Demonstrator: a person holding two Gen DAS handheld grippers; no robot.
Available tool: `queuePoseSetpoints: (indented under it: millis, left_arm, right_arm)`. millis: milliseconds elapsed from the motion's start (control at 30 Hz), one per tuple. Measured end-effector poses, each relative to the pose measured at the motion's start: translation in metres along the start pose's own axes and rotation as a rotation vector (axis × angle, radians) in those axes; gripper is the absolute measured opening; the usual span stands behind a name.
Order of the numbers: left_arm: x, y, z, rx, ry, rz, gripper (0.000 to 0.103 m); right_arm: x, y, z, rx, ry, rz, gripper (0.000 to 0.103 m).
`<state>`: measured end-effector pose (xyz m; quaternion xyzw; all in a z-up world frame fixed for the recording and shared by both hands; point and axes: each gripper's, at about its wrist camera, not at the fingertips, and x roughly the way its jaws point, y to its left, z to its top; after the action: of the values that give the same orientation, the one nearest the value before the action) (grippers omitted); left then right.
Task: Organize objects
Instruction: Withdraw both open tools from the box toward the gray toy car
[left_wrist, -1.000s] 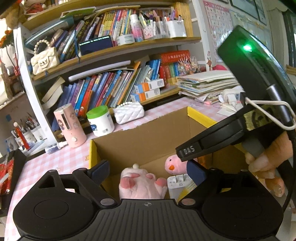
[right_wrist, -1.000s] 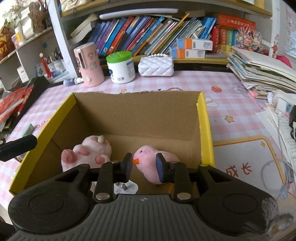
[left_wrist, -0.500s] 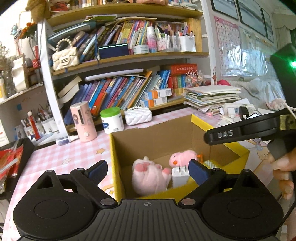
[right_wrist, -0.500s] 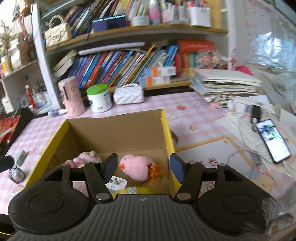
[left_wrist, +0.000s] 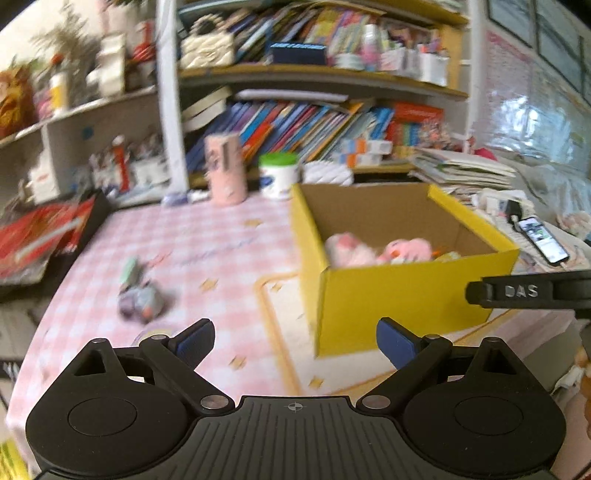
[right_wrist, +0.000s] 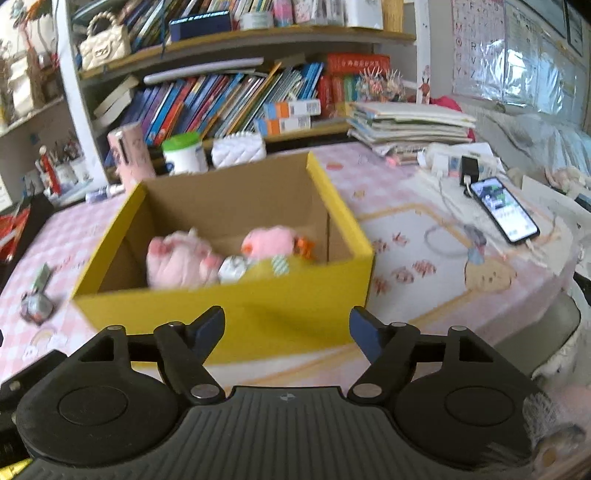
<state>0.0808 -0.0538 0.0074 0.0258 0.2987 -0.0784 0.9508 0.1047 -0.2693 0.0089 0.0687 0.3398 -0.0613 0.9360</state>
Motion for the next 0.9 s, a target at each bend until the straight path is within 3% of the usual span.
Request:
queuePoseSetpoints:
  millis: [333, 900]
  left_arm:
    - [-0.026, 0.034, -0.030, -0.034, 0.065, 0.084, 0.096]
    - [-0.065, 0.076, -0.055, -0.064, 0.065, 0.140, 0.096]
  right_arm:
    - [-0.019, 0.047, -0.040, -0.095, 0.086, 0.078, 0.081]
    - [-0.045, 0.102, -0.064, -0.160, 0.089, 0.160, 0.085]
